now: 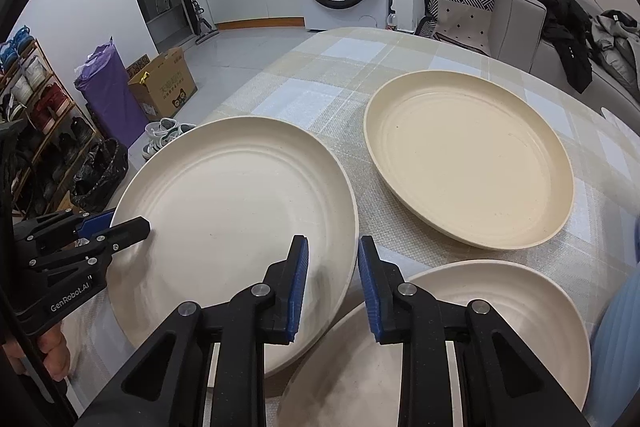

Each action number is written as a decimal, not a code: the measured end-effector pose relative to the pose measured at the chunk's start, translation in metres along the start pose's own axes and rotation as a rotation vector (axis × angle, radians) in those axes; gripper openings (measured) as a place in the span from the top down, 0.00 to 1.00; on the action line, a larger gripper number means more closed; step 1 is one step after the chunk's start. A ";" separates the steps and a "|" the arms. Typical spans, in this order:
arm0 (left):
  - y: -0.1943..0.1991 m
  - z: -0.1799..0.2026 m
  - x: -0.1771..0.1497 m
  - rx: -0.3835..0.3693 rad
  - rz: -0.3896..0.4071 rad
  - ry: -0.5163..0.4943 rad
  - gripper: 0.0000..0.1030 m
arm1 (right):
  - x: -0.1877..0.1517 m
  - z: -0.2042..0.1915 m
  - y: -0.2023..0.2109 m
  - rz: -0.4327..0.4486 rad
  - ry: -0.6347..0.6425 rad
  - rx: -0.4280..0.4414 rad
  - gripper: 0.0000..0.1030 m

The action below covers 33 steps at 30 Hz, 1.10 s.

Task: Organize plates and bowls
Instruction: 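Lift the cream plate with both grippers toward another cream plate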

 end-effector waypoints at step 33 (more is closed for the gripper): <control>0.070 0.046 -0.008 -0.078 0.083 -0.075 0.80 | -0.012 0.017 0.095 0.111 -0.070 -0.073 0.74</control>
Point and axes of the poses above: each gripper's, at about its wrist camera, not at the fingertips, and y roughly against the way its jaws point, z to its right, x to its top, the point moved 9 cm from there along -y, roughly the way its jaws point, and after that the axes turned 10 degrees about y, right-handed, at the moved point
